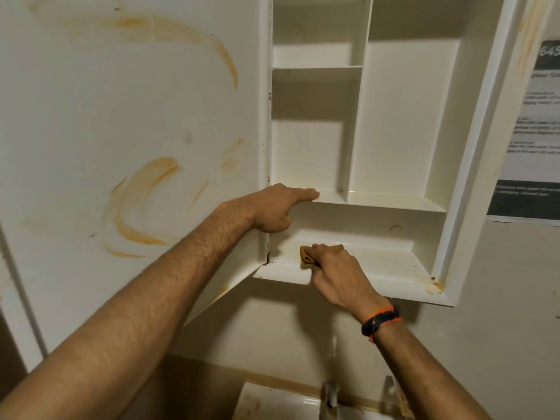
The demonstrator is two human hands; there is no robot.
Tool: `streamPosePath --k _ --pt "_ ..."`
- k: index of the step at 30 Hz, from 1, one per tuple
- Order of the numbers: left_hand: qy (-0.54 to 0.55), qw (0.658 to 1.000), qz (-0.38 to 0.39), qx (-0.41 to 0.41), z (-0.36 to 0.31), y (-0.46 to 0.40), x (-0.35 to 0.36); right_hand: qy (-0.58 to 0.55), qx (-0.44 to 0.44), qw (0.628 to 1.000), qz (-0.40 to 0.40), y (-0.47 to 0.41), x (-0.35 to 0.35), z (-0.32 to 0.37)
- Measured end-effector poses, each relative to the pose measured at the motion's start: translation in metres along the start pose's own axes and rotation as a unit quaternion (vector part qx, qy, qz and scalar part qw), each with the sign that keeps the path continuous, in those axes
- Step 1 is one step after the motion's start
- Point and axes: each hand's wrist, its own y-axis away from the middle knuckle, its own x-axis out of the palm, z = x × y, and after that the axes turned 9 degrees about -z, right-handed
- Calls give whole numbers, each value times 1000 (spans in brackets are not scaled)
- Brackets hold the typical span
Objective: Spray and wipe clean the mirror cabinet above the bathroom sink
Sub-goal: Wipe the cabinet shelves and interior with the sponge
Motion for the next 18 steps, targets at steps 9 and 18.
streamPosePath --k 9,18 --pt "3 1000 2 -1 -3 2 1 -56 48 993 87 -35 5 4" --pt "8 1000 -11 5 -3 4 4 -30 -32 999 -3 -10 14 19"
